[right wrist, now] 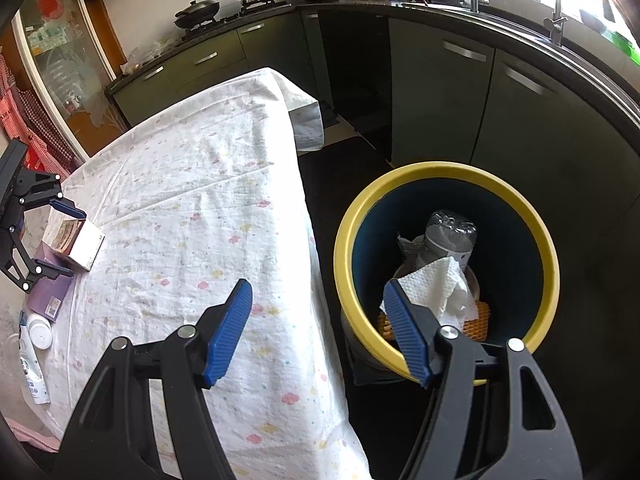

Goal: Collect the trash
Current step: 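Grasp the red-and-white milk carton with the left tool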

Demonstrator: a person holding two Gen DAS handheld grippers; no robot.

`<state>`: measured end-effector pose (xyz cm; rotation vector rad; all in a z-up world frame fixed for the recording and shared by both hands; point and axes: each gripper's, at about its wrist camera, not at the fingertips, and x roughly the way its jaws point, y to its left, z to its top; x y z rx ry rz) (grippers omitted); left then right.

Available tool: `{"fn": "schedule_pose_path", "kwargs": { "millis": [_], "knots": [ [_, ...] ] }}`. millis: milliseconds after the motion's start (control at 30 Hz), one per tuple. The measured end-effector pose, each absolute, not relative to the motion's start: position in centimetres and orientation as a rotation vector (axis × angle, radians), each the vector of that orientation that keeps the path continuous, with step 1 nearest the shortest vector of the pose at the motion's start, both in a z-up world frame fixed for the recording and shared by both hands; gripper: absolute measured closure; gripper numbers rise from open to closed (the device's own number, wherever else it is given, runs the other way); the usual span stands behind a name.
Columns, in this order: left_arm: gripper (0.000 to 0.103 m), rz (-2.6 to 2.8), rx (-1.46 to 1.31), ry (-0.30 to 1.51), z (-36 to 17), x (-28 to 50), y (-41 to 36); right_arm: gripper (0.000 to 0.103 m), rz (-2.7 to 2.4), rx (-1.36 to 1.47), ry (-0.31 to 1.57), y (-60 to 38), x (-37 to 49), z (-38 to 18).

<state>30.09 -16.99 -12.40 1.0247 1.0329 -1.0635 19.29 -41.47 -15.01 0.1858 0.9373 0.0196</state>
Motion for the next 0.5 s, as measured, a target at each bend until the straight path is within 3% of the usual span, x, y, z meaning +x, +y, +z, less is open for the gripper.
{"fn": "schedule_pose_path", "kwargs": {
  "millis": [100,500],
  "knots": [
    [0.037,-1.066,1.009,1.044,-12.7,30.8,-16.9,0.038,0.025,0.184,0.945,-41.2,19.5,-15.2],
    [0.051,-1.061,0.944,0.999,-11.1,31.9,-17.9,0.038,0.023,0.203,0.932,-41.7,19.1,-14.8]
  ]
}}
